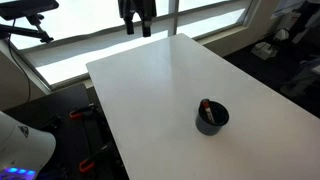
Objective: Remove the marker from the cup and put it on the table
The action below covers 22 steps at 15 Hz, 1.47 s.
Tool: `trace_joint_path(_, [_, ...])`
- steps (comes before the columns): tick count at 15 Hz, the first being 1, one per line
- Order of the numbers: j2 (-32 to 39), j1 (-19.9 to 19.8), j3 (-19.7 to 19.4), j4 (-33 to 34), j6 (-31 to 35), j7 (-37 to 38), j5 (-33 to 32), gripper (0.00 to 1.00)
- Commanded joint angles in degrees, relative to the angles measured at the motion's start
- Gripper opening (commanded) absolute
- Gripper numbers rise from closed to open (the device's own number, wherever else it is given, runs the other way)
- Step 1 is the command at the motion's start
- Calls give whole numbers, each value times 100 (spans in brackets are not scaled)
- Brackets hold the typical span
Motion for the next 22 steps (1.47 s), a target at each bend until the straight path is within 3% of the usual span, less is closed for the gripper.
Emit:
trace_joint_path(1, [9, 153, -144, 10, -17, 26, -28, 100])
trace_joint_path(7, [73, 180, -140, 124, -20, 74, 62, 100])
trace_joint_path(15, [1098, 165, -334, 1705, 9, 1291, 1197, 100])
trace_joint_path(22, [2273, -25, -1002, 3188, -211, 2303, 1647, 100])
